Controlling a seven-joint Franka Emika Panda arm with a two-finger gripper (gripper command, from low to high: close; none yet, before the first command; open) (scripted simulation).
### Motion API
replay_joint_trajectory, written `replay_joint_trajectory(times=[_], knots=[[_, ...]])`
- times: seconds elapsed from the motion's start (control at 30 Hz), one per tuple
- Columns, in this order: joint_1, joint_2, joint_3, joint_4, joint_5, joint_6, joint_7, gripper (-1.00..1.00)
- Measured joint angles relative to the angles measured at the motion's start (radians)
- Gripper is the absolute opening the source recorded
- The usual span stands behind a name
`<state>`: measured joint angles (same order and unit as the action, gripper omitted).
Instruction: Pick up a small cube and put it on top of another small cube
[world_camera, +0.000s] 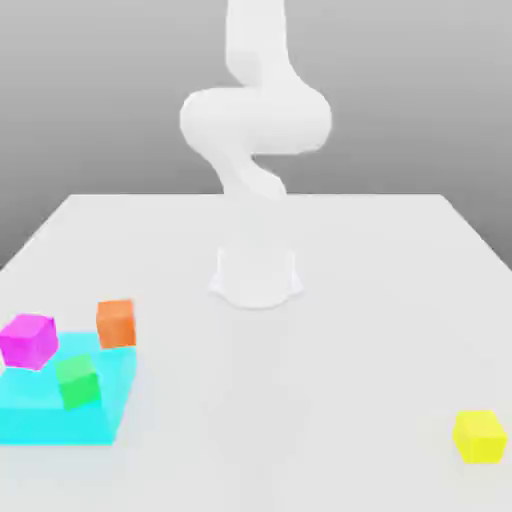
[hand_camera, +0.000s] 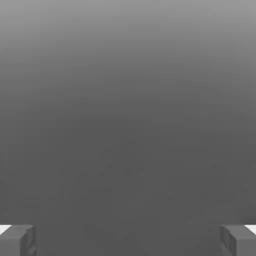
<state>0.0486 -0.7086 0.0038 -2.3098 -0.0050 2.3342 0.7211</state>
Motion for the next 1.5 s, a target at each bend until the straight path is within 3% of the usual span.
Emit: replay_joint_trajectory(times=[0.63,0.9,1.03,1.07,1.3,1.43,1.5], knots=[[0.302,0.695,0.110,-0.075,-0.024,0.260,-0.610,0.00],[0.379,0.989,0.165,-0.101,-0.110,0.370,-0.801,0.00],[0.419,1.134,0.128,-0.077,-0.160,0.472,-0.786,0.00],[0.428,1.166,0.117,-0.070,-0.169,0.497,-0.780,-1.00],[0.428,1.172,0.117,-0.069,-0.173,0.499,-0.778,-1.00],[0.399,1.052,0.155,-0.096,-0.132,0.406,-0.808,-1.00],[0.363,0.988,0.127,-0.114,-0.110,0.362,-0.794,-1.00]])
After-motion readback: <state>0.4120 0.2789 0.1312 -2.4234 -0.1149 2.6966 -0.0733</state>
